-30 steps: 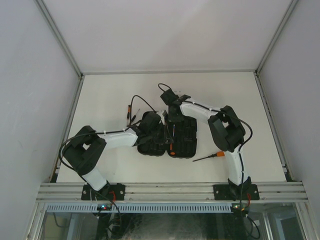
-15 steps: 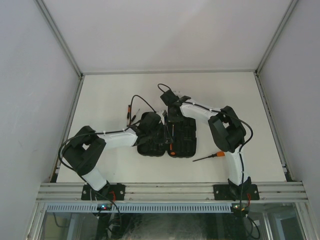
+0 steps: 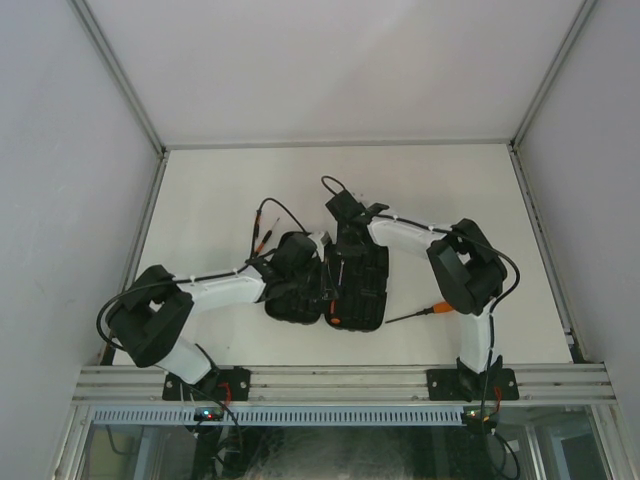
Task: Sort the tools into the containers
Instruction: Adjust the screwdriver in the storage box.
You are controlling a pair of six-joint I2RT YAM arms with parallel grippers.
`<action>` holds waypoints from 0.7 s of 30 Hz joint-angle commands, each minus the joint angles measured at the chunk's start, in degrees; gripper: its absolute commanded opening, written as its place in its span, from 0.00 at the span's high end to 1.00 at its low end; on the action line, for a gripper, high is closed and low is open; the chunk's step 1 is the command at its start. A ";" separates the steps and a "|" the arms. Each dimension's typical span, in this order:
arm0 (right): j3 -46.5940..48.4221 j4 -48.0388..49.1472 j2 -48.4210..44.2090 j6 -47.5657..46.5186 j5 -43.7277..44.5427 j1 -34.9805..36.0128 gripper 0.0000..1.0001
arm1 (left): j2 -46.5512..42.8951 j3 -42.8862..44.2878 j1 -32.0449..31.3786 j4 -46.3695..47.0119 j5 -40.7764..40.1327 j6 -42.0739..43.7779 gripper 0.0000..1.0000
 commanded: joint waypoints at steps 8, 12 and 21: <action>-2.76 -9.52 -5.05 0.52 -8.90 -2.93 0.95 | 1.90 -3.42 -0.56 -14.60 -3.71 3.11 1.00; -1.61 -7.38 -10.49 0.94 -7.98 -4.33 0.84 | 1.98 -3.58 -0.37 -14.15 -3.53 2.90 1.00; -0.67 -7.51 -10.99 0.96 -7.18 -5.25 0.80 | 2.09 -3.50 -0.23 -13.85 -3.27 2.98 1.00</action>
